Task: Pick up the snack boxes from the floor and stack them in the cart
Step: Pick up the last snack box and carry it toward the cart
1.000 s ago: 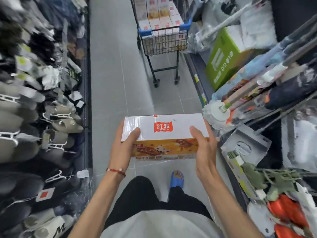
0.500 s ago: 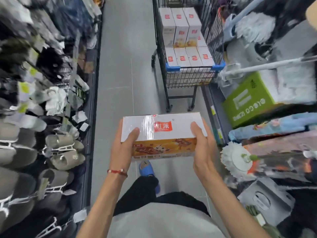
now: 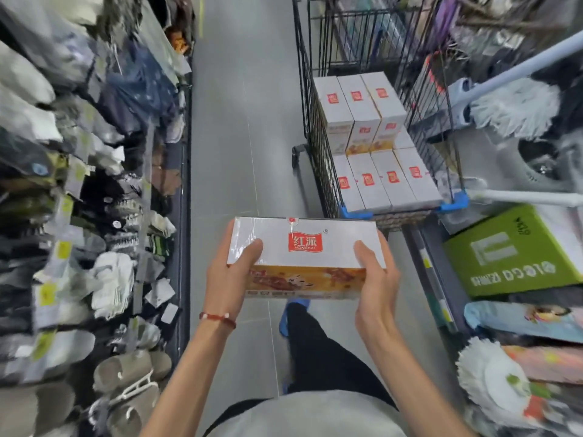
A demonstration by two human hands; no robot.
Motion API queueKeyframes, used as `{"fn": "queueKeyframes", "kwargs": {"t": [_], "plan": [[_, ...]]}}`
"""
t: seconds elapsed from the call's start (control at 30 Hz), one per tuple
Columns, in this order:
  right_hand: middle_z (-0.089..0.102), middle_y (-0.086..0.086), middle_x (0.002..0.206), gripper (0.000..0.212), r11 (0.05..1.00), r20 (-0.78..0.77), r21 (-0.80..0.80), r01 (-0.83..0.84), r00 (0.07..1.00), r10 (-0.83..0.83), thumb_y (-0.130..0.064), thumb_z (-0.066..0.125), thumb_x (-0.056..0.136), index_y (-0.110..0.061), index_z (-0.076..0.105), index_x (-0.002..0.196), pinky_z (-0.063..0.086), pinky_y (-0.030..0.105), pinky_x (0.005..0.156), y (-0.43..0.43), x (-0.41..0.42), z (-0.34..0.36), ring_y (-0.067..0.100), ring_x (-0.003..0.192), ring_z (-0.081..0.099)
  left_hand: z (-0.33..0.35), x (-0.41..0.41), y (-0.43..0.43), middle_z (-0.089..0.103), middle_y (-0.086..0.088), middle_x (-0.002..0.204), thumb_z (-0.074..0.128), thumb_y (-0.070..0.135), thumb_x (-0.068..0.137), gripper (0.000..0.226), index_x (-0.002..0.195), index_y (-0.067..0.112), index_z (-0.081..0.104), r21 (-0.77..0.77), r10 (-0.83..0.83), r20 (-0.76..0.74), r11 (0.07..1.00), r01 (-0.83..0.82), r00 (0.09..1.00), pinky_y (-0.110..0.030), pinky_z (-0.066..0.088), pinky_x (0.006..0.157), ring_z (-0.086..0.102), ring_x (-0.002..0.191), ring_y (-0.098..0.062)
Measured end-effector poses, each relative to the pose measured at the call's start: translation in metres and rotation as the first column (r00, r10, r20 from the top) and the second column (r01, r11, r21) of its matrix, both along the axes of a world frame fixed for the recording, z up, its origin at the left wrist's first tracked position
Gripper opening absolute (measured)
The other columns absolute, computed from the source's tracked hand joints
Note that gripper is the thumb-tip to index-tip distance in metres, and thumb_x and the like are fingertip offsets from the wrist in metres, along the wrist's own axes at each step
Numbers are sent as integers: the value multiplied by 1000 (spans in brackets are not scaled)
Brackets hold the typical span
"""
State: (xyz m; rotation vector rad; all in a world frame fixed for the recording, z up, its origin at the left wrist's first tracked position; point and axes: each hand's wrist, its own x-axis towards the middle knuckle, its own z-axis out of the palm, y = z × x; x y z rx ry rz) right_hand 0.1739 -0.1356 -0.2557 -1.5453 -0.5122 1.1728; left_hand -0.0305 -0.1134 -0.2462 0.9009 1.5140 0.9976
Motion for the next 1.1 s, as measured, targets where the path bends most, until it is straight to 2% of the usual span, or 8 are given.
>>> {"fn": "queueKeyframes", "kwargs": {"t": [0.27,0.37,0.5,0.6,0.77,0.9,1.03,1.1], "plan": [[71,-8,120,48,994,-80,-7,106,991,-106,-16,62,103,-30,54,149,54,9,62,172,-3,2,-10,85,71,13,0,182,73,5,120,62,42,88,42,129,37,61,-3,-51,-74,999,51,996,-58,52,100,69,113,-24],[73,-5,125,48,987,-101,-12,160,982,-160,-17,63,102,-35,55,146,57,14,65,232,3,6,-1,93,74,19,8,251,73,7,118,60,44,89,37,126,40,62,16,-102,-85,994,104,991,-59,53,98,70,111,-22],[75,-24,114,41,971,-65,12,240,969,-238,-18,63,103,-43,57,134,57,15,71,302,13,12,3,106,72,24,23,335,72,10,120,60,55,86,51,133,38,56,25,-175,-96,984,179,980,-51,55,99,69,111,-17],[75,-8,126,45,944,-69,15,331,942,-329,-20,65,102,-40,57,141,61,25,81,349,18,13,14,116,72,22,35,399,71,9,122,62,53,84,56,136,35,55,34,-237,-87,970,240,968,-40,56,93,69,111,-16],[76,-3,128,40,858,-86,42,512,857,-508,-20,67,100,-51,63,124,54,50,107,420,17,11,20,120,71,15,53,506,72,10,122,61,46,88,54,140,34,55,38,-418,-92,906,423,904,-35,56,89,69,111,-16],[73,-11,131,40,751,-56,19,660,751,-658,-24,70,98,-56,63,120,49,47,113,467,10,16,13,124,68,15,70,590,74,10,117,65,34,94,46,139,30,59,26,-565,-80,822,568,821,-23,56,81,69,108,-13],[72,-11,134,46,672,-44,34,739,673,-738,-25,71,97,-50,59,134,48,41,114,500,13,23,12,126,66,22,98,642,73,10,113,63,20,98,39,137,25,59,61,-672,-41,737,673,739,-12,54,69,71,100,-5],[72,-14,132,52,640,-22,38,767,641,-767,-23,69,99,-41,56,146,47,37,114,511,17,27,7,125,66,27,113,657,72,10,115,63,18,98,40,137,24,58,73,-714,-13,698,713,700,-15,57,71,71,96,0]]}}
